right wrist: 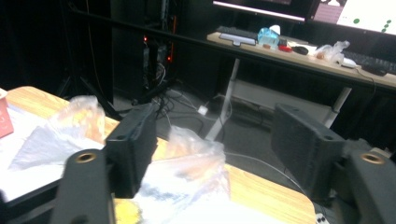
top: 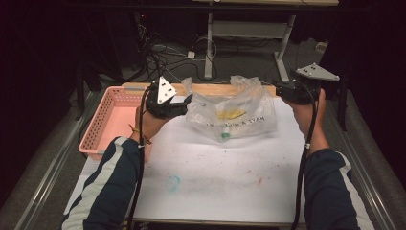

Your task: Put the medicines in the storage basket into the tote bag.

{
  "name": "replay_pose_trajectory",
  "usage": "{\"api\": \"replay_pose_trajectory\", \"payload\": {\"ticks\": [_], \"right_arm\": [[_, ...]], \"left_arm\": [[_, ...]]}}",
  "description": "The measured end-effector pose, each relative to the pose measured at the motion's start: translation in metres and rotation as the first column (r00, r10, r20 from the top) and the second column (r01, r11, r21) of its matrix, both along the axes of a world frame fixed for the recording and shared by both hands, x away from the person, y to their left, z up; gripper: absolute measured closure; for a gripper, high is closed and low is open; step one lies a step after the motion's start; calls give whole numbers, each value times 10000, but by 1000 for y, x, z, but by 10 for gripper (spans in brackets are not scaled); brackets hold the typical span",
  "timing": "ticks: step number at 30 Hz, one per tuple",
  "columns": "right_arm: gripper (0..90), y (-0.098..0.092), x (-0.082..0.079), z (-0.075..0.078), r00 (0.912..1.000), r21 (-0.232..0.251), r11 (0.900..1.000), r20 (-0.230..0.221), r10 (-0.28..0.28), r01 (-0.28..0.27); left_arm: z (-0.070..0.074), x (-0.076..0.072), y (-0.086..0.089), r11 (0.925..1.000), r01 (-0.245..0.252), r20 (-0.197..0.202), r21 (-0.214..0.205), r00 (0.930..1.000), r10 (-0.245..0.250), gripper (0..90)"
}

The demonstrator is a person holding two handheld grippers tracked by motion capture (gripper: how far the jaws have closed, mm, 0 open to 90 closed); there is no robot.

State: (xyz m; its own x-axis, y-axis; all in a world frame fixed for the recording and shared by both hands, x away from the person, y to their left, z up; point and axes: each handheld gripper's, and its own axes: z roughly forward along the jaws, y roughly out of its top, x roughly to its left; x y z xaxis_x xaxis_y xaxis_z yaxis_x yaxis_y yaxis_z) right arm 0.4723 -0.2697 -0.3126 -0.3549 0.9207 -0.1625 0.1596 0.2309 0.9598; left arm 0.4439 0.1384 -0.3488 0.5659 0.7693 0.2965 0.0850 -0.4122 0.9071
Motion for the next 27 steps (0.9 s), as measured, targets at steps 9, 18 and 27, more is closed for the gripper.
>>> {"api": "replay_pose_trajectory", "payload": {"ticks": [9,18,27], "right_arm": [[240,6,-11,-8,9991,218,9988,-40,432,-431],[230,12,-26,-15,9971,157,9971,-92,750,-749],[213,17,-40,-23,9948,-274,9944,-62,1019,-1020]], "left_arm": [[-3,-15,6,9990,404,116,203,9991,-406,153],[-1,-28,20,9981,610,160,-117,9980,-608,153],[-9,-47,36,9972,750,267,-26,9968,-749,153]]}}
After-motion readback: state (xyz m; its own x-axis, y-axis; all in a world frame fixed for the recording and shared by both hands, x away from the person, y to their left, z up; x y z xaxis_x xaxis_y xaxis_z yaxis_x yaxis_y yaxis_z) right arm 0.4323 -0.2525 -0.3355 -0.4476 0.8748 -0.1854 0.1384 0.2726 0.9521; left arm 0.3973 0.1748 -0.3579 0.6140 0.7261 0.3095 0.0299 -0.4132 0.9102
